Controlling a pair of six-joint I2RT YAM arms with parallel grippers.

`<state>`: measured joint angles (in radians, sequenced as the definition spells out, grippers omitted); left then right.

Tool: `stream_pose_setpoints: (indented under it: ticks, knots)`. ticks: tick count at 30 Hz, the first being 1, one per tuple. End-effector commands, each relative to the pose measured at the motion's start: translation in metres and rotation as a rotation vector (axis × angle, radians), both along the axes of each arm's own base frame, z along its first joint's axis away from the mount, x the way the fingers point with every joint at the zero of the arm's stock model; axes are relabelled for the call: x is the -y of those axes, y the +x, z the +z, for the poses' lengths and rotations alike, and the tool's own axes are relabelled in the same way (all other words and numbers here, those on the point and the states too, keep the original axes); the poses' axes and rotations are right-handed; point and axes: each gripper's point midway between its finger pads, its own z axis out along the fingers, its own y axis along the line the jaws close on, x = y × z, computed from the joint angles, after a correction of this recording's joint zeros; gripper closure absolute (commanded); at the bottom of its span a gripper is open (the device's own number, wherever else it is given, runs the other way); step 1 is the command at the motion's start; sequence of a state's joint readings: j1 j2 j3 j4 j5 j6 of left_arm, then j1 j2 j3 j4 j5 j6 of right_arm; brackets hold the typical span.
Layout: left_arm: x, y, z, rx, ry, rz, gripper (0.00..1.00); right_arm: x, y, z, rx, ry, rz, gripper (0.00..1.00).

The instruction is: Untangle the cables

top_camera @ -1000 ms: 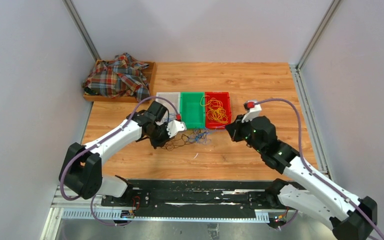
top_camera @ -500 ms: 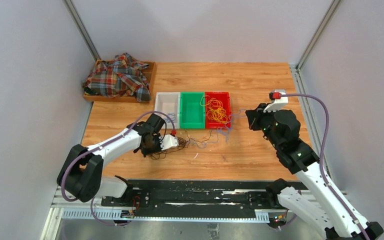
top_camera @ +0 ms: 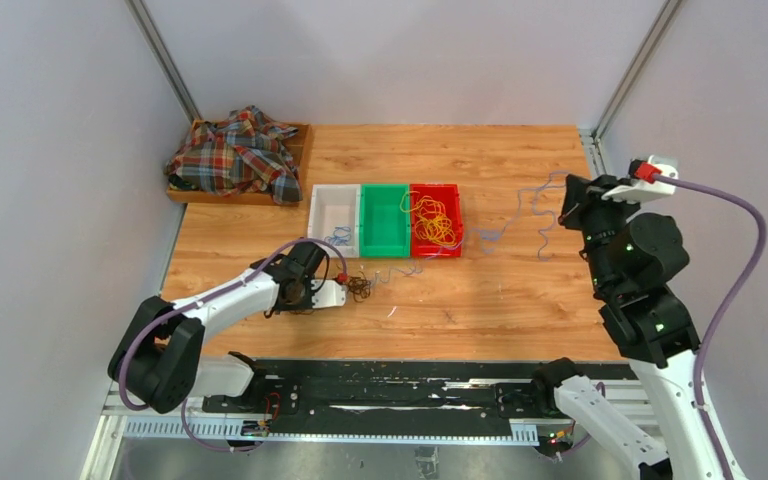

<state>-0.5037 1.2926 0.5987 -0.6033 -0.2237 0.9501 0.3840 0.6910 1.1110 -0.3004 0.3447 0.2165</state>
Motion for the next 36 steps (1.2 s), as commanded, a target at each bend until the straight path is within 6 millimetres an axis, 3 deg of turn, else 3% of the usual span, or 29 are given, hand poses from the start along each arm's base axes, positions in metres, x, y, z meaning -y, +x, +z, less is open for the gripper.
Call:
stream_pose_setpoints:
  ticks: [1,3,7,11,13,16,22,27,29,34,36]
  knots:
    - [-0.013,0.007,0.001,0.055,0.091,-0.060,0.99,0.035,-0.003,0.028,0.039,-0.064,-0.155,0.99]
    - [-0.015,0.008,0.000,0.066,0.101,-0.069,0.99,0.045,-0.006,0.039,0.056,-0.075,-0.202,0.99]
    - [-0.006,0.010,0.007,0.081,0.048,-0.068,0.99,0.027,-0.002,0.051,0.076,-0.059,-0.105,0.99]
    - [-0.005,0.016,0.015,0.116,0.050,-0.094,0.99,0.066,-0.012,0.071,0.105,-0.065,-0.304,0.99]
    - [-0.006,0.014,0.013,0.110,0.058,-0.113,0.99,0.059,-0.014,0.087,0.149,-0.051,-0.256,0.99]
    - [0.002,0.014,0.016,0.108,0.013,-0.120,0.99,0.027,-0.005,0.094,0.162,-0.017,-0.088,0.99]
    - [0.029,0.014,0.046,0.114,-0.161,-0.108,0.99,-0.051,0.029,0.070,0.090,0.112,0.259,0.99]
    - [0.047,-0.003,0.077,0.096,-0.287,-0.172,0.99,-0.120,0.069,0.032,-0.017,0.171,0.454,0.99]
    - [0.047,-0.006,0.085,0.100,-0.301,-0.173,1.00,-0.163,0.076,0.020,-0.041,0.113,0.522,0.99]
    - [0.044,-0.017,0.092,0.071,-0.301,-0.180,1.00,-0.248,0.107,-0.020,-0.137,0.023,0.625,0.99]
    - [0.042,-0.019,0.093,0.068,-0.294,-0.182,1.00,-0.279,0.122,-0.047,-0.181,-0.021,0.649,0.99]
